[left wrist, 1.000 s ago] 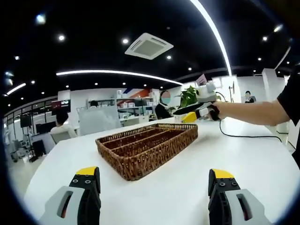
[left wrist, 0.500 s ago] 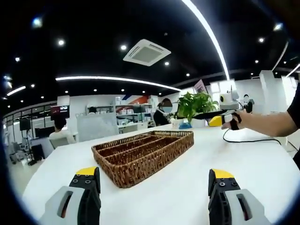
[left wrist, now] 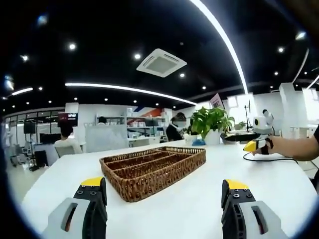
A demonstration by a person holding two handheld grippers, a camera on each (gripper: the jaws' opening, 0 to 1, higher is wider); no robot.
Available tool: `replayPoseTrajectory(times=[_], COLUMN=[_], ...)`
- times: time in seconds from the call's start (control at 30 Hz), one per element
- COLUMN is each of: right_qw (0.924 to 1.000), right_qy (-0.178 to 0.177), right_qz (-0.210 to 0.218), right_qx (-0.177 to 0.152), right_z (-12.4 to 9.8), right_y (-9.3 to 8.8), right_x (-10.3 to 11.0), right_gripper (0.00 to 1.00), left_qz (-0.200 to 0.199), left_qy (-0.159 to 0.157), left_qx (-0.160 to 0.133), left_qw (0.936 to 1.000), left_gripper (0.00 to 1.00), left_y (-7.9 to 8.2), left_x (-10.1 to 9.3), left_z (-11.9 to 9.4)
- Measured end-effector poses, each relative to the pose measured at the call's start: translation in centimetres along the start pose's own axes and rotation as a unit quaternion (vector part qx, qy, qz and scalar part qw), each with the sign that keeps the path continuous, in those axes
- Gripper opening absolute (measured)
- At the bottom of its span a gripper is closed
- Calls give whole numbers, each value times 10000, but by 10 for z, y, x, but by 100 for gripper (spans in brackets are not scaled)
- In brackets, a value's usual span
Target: Arrange the knives, forks, and spoons in their matching storage slots by inserting each utensil handle-first until every utensil is classified and aligned in the correct compartment
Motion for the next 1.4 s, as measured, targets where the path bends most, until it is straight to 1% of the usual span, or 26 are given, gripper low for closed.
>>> replayPoseTrajectory(times=[0.07, 0.2, 0.23, 0.3, 0.37, 0.5, 0.53, 0.63, 0.77, 0.87, 0.9, 0.97, 1.0, 1.07, 1.13, 1.2, 1.27, 1.33, 1.4], right_qw=[10000, 10000, 9999, 9999, 9997, 9996, 9996, 9992, 9994, 9993, 9994, 9996, 9994, 9986, 9989, 9990, 9989, 9989, 9988], right_qy=[-45, -22, -89, -151, -185, -201, -196, -211, -249, -259, -284, -237, -255, -484, -416, -361, -401, -420, -475], right_qz=[-40, 22, 11, -25, 155, 95, 1, -101, 42, 122, 106, 151, 167, 60, 130, 236, 185, 149, 24], right_qx=[8, 42, 136, 61, 82, 148, 215, 318, 257, 242, 177, 101, 140, 216, 150, 112, 129, 139, 111], right_z=[-2, 2, 3, 2, 2, 6, 8, 10, 9, 8, 7, 5, 6, 4, 2, 1, 0, -1, -3], right_y=[-5, -12, -15, -14, -17, -16, -17, -18, -15, -15, -12, -9, -9, -10, -8, -7, -8, -8, -8], right_x=[-1, -3, -5, -7, -13, -9, -6, -5, -9, -12, -12, -13, -14, -21, -21, -20, -20, -19, -19], right_gripper=[100, 100, 100, 100, 100, 100, 100, 100, 100, 100, 100, 100, 100, 100, 100, 100, 100, 100, 100], left_qz=[-71, -73, -41, 33, 86, 57, 67, 71, -88, -131, -136, -113, -78, 11, 17, 42, 110, 76, 36], left_qy=[41, 71, 93, 131, 161, 177, 174, 232, 141, 80, 62, 45, 47, 49, 30, 26, 87, 123, 111], left_qx=[-107, -157, -149, -91, -46, 73, 82, 97, 29, 127, 149, 124, 125, 48, 2, 11, 49, 38, 10], left_qw=[9999, 9998, 9998, 9999, 9998, 9998, 9998, 9997, 9999, 9998, 9998, 9998, 9999, 10000, 10000, 10000, 9999, 9999, 9999], left_gripper=[100, 100, 100, 100, 100, 100, 100, 100, 100, 100, 100, 100, 100, 100, 100, 100, 100, 100, 100], left_y=[4, 6, 6, 5, 4, 1, 1, 2, 2, -2, -3, 1, 2, 9, 13, 12, 10, 9, 9], left_x=[2, 3, 3, 2, 2, 5, 5, 9, 14, 15, 14, 14, 14, 13, 12, 12, 14, 17, 16], left_z=[-4, -6, -6, -5, -3, -3, -3, -4, -3, 1, 1, -1, -2, -5, -7, -8, -9, -9, -10])
Point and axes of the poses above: the point that each gripper's makers call its tool centre point, and the gripper's own axes: z roughly forward along the fingers, x roughly to its left, y roughly out of its top, the point moved 3 cm from there along -z, roughly backward along the fingers, and after that the axes turned 14 degrees about x, right-handed, at the moved point
